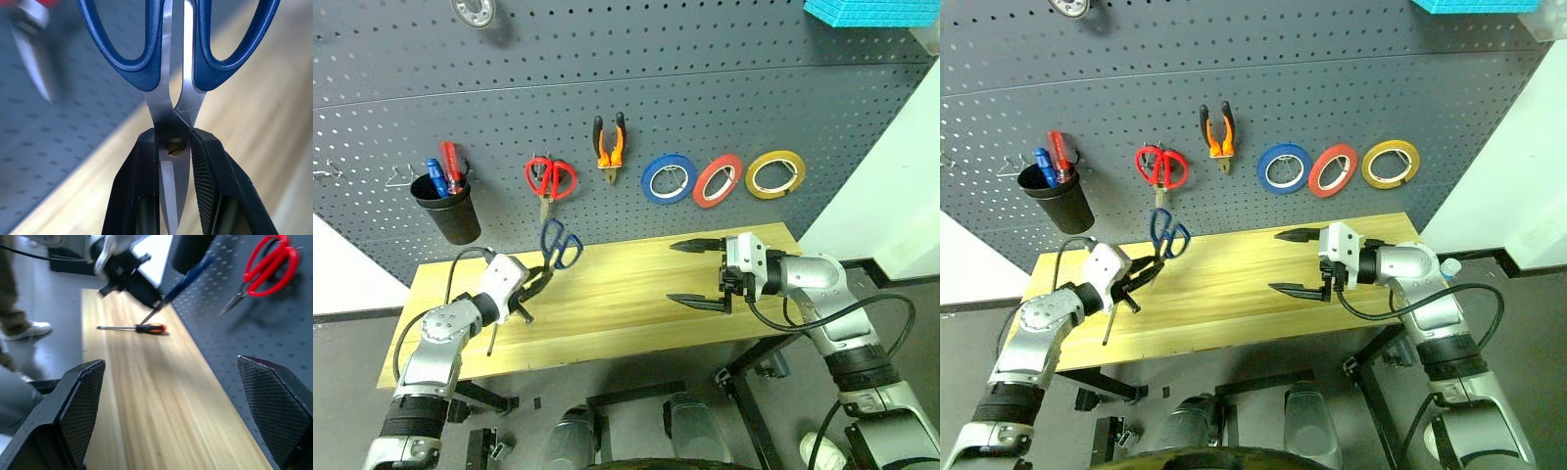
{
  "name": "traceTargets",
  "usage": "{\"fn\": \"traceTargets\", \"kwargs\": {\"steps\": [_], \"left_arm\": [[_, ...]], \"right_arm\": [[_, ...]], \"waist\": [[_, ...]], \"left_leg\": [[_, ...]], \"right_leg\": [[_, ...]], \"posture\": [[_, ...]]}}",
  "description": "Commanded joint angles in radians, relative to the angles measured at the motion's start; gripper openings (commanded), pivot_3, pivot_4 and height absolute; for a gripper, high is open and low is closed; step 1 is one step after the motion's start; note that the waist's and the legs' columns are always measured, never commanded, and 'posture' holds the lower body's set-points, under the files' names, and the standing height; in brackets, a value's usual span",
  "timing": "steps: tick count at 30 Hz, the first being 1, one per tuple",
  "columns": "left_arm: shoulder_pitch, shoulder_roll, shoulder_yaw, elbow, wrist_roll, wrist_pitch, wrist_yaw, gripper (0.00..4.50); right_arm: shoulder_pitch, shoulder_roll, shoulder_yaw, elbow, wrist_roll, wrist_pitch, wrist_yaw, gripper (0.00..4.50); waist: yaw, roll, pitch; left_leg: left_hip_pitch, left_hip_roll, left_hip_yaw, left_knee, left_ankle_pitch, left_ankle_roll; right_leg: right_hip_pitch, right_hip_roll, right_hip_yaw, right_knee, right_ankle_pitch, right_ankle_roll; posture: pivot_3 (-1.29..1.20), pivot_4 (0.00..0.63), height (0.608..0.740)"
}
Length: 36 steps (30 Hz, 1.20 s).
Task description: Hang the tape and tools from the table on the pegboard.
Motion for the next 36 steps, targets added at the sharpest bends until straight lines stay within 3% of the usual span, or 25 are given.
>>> {"fn": "traceTargets", "kwargs": {"steps": [1, 11, 27, 36], "left_arm": [[0.019, -0.010, 0.052, -0.077, -0.060, -0.005, 0.025, 0.56], [0.020, -0.056, 0.112, -0.122, -0.139, -0.032, 0.088, 0.56], [-0.248, -0.055, 0.053, 0.169, 0.021, -0.103, 0.227, 0.56], [-0.323, -0.054, 0.009, 0.294, 0.084, -0.121, 0.253, 0.56]], "right_arm": [[-0.045, 0.004, -0.020, 0.013, 0.037, 0.003, 0.027, 4.50], [-0.083, 0.056, -0.070, -0.044, 0.161, 0.081, 0.027, 4.50], [-0.042, 0.076, -0.061, -0.094, 0.145, 0.102, -0.022, 4.50], [-0.002, 0.069, -0.055, -0.115, 0.127, 0.097, -0.045, 4.50]], "waist": [[0.008, 0.000, 0.000], [0.011, 0.001, -0.003], [0.009, 0.000, -0.010], [0.008, 0.000, -0.012]], "left_leg": [[0.000, 0.000, 0.001, 0.000, 0.000, 0.000], [0.000, 0.000, 0.003, 0.000, 0.000, 0.000], [0.000, 0.000, 0.004, -0.001, 0.000, 0.000], [0.000, 0.000, 0.004, -0.001, 0.000, 0.000]], "right_leg": [[0.000, 0.000, 0.000, 0.000, 0.000, 0.000], [0.000, 0.000, 0.002, 0.000, -0.002, -0.002], [0.000, 0.000, 0.002, -0.002, 0.000, 0.001], [0.000, 0.000, 0.002, -0.002, 0.000, 0.001]], "posture": [[-0.08, 0.051, 0.740], [-0.08, 0.043, 0.740], [-0.10, 0.027, 0.740], [-0.11, 0.025, 0.740]]}}
